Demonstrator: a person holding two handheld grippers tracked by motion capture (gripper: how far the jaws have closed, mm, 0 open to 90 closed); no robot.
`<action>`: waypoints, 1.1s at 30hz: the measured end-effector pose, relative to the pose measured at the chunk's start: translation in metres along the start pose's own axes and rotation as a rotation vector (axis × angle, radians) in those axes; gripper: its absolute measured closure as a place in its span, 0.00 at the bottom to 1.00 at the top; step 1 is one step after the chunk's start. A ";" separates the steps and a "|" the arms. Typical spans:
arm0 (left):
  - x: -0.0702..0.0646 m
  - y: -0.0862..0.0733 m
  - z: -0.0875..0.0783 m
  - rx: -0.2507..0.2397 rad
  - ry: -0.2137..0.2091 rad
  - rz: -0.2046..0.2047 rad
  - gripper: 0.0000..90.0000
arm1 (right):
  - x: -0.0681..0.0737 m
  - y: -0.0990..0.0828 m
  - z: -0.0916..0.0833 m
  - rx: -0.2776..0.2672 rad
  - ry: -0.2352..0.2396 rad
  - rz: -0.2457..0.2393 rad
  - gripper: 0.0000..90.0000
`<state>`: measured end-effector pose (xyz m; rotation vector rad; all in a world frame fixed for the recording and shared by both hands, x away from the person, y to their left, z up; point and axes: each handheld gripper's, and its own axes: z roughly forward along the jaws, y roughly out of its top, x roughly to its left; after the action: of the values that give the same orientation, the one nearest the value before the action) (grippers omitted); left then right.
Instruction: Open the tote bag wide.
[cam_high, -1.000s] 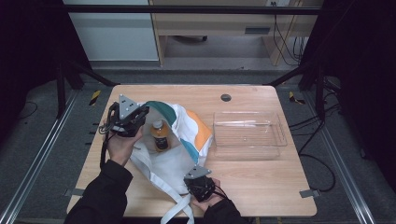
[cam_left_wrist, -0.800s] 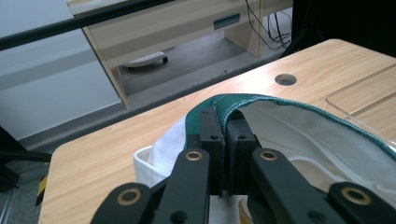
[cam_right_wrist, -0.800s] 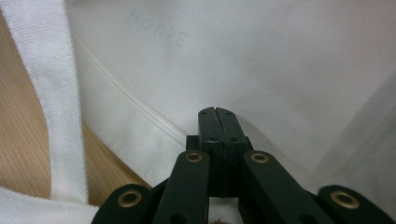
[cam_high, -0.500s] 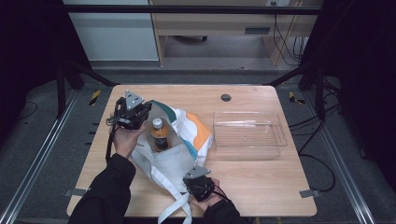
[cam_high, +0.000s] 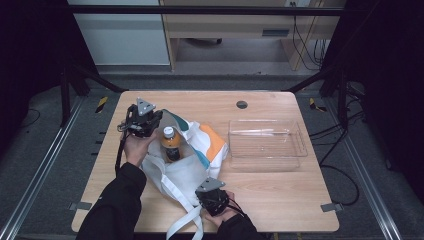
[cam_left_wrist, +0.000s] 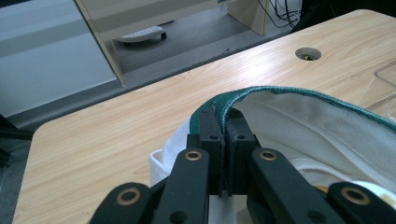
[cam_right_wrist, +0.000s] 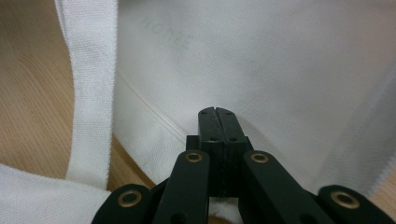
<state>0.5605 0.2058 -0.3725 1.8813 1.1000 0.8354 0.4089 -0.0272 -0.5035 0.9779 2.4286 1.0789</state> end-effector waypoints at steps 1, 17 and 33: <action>0.001 -0.001 0.001 0.002 -0.002 -0.003 0.97 | 0.000 0.000 0.000 -0.001 0.001 -0.001 1.00; 0.010 -0.021 0.022 0.028 -0.016 -0.023 0.97 | 0.001 0.000 0.000 -0.004 -0.004 -0.007 1.00; 0.010 -0.034 0.032 0.061 -0.051 -0.013 0.95 | 0.000 0.000 0.001 -0.006 0.002 0.004 1.00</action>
<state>0.5781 0.2160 -0.4158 1.9334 1.1168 0.7501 0.4094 -0.0263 -0.5041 0.9800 2.4248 1.0884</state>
